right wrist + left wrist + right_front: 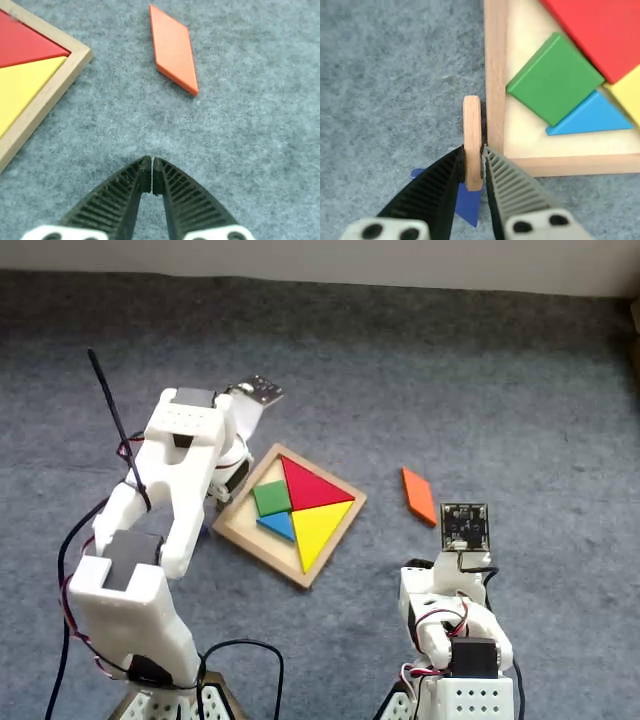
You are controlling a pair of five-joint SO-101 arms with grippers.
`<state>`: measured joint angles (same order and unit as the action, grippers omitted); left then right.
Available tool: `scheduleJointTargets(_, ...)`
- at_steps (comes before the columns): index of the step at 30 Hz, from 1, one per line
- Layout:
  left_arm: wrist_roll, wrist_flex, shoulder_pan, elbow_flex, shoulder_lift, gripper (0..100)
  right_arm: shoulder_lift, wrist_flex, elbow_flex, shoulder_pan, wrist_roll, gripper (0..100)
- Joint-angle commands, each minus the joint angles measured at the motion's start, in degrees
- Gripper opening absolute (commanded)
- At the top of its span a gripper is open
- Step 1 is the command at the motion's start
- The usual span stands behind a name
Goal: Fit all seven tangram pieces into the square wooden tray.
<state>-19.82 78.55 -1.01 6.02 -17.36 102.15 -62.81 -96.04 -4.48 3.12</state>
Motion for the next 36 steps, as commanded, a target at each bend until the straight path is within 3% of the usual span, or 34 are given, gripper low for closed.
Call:
scheduleJointTargets(1,0.26,-0.53,-0.4,-1.54,7.87,2,1.19,0.04,-6.37,0.66,-0.26,2.6)
scheduleJointTargets(7,0.7,-0.44,-1.01,-1.45,11.74,2,1.19,0.04,-6.37,0.66,-0.26,2.6)
scheduleJointTargets(16,16.53,-2.81,-5.85,-1.36,11.65,2,1.19,0.04,-6.37,0.66,-0.26,2.6)
scheduleJointTargets(23,21.8,-7.82,-9.71,-1.36,11.47,2,1.19,0.04,-6.37,0.66,-0.26,2.6)
scheduleJointTargets(29,22.33,-13.54,-12.44,-0.84,3.74,3,1.19,0.04,-6.37,0.66,-0.26,2.6)
scheduleJointTargets(36,22.33,-13.98,-12.53,-4.88,-2.68,3,1.19,0.04,-6.37,0.66,-0.26,2.6)
